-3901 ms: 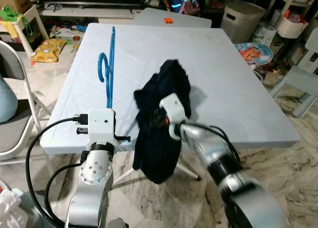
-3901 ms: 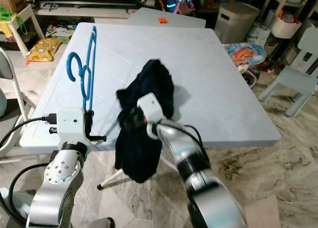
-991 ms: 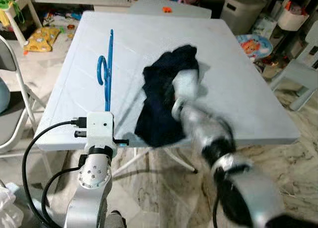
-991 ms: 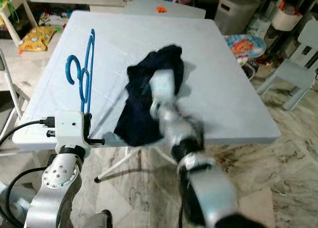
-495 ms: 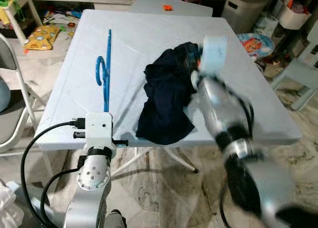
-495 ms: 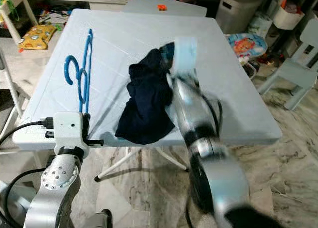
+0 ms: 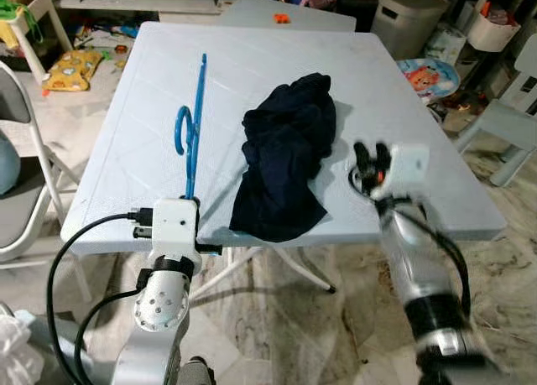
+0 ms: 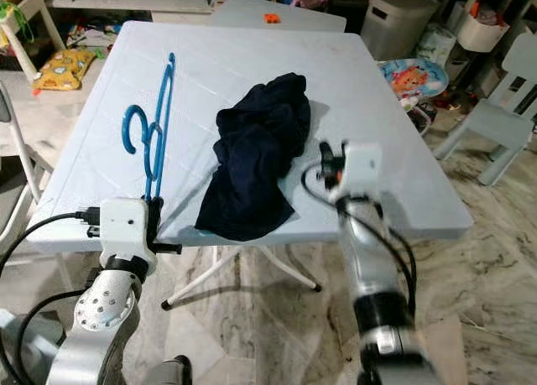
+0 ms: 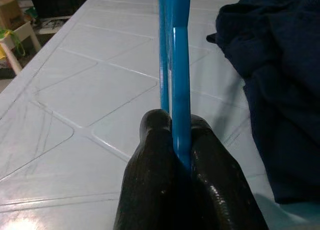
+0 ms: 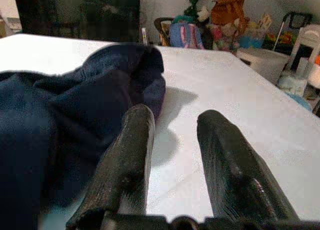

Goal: Hang hanger

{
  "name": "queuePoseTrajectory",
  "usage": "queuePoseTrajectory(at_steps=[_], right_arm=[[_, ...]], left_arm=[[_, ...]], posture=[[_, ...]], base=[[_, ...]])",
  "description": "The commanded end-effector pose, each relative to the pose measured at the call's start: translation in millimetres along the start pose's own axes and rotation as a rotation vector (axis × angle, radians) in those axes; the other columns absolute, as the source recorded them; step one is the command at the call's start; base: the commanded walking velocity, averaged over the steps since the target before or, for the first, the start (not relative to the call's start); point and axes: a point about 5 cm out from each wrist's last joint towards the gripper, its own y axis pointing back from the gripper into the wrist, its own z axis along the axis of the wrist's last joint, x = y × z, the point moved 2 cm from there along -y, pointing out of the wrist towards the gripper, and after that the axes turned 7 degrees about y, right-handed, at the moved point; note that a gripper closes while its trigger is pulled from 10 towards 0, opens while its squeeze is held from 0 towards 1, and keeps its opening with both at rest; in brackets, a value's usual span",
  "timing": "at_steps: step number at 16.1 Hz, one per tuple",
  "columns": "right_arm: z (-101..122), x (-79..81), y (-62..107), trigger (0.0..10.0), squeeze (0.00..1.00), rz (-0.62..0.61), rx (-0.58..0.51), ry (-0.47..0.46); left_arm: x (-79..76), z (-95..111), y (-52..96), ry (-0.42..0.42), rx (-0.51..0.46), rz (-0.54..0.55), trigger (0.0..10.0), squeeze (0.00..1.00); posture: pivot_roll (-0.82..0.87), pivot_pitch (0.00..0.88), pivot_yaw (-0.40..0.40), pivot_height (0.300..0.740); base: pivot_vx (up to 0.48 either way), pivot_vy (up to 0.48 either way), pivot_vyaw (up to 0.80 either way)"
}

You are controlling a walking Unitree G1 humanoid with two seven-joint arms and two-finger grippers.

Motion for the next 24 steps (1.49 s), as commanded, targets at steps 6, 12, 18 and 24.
queuePoseTrajectory(at_steps=[6, 12, 18, 24], right_arm=[[4, 8.6, 17.4, 10.0, 1.0, 0.038, 0.019, -0.029], [11, 0.2, 6.5, 10.0, 0.0, 0.035, 0.037, -0.021], [9, -2.3, 3.8, 10.0, 0.0, 0.012, 0.056, -0.047], [6, -6.6, 2.6, 10.0, 0.0, -0.01, 0.071, -0.052]], left_arm=[[-15.4, -1, -8.0, -0.009, -0.015, -0.107, 10.0, 0.0], [-14.8, 2, -12.5, -0.028, -0.036, -0.088, 10.0, 0.0], [-12.8, 2, -12.2, -0.029, -0.032, -0.076, 10.0, 0.0], [-13.2, 1, -13.8, -0.026, -0.029, -0.078, 10.0, 0.0]], posture=[[0.11, 0.096, -0.055, 0.74], [0.12, 0.088, -0.067, 0.74], [0.13, 0.09, -0.067, 0.74], [0.13, 0.087, -0.065, 0.74]], base=[[0.0, 0.0, 0.0], [-0.108, 0.0, 0.0], [-0.332, 0.0, 0.0], [-0.315, 0.0, 0.0]])
